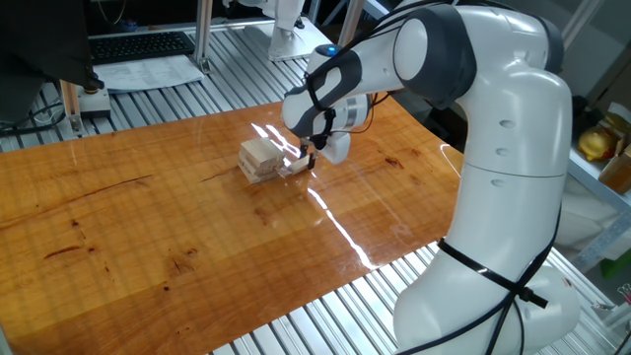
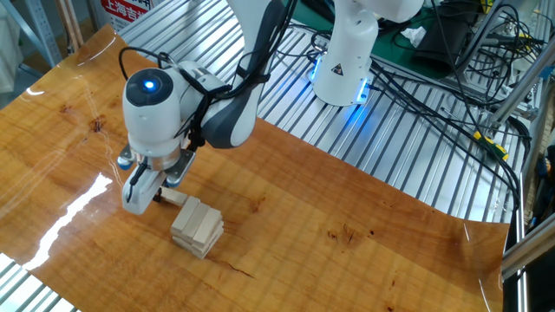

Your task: Play Jenga

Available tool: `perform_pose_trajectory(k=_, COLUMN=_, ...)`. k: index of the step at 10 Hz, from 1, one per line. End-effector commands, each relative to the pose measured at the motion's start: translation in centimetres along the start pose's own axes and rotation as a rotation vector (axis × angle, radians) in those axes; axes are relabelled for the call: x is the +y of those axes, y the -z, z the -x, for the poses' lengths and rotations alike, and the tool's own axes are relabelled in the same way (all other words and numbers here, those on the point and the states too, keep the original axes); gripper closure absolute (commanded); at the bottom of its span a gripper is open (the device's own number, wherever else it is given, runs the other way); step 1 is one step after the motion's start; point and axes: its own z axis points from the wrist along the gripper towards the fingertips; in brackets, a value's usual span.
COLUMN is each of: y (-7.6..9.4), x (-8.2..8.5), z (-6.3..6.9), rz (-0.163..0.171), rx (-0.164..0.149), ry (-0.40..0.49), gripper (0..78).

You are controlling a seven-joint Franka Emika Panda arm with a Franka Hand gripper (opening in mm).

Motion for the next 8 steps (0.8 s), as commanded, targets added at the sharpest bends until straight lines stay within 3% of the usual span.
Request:
perform_pose_trajectory(k=1, y=1.52, x=-0.95, z=0.83, rz=0.014, rx=0.04, ry=0.093, gripper=76.4)
perform_pose_trajectory(k=3, y=2.09, x=-1.43, z=1.12, rz=0.016, rx=0.057, ry=0.14, gripper=76.4)
perform_pose_trajectory(k=8, y=2.24, x=-1.48, z=1.21, rz=0.014, rx=0.048, ry=0.158, gripper=76.4)
